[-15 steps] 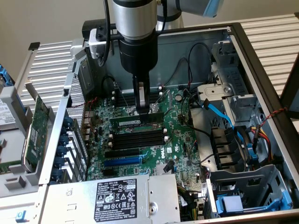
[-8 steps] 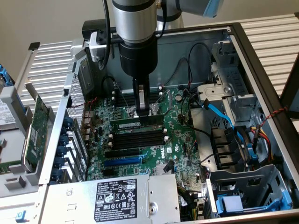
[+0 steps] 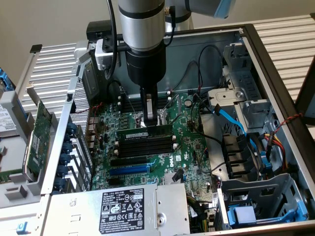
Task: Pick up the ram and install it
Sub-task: 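Insert the ram into the slot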
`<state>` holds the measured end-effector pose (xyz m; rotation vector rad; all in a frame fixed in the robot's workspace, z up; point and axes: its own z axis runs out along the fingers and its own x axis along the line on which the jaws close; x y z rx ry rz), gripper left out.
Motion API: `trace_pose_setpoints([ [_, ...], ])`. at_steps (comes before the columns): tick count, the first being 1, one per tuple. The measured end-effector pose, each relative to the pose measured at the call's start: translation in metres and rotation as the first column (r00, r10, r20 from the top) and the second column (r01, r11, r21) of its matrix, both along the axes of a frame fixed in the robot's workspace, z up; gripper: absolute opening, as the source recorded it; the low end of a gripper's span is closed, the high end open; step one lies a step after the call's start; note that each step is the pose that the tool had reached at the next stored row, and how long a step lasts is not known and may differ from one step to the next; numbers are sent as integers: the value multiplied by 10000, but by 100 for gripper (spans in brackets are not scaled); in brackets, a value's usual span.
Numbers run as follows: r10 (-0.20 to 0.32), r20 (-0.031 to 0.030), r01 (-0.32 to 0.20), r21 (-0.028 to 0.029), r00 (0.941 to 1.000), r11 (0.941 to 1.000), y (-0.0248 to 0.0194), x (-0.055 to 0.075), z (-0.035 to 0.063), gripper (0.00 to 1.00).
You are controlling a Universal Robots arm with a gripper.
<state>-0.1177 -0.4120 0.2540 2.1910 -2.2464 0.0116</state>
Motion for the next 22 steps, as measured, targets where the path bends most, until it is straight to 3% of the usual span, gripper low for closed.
trace_pose_setpoints([
  [22, 0, 0, 0, -62, 10000, 10000, -34, 0, -95, 13],
])
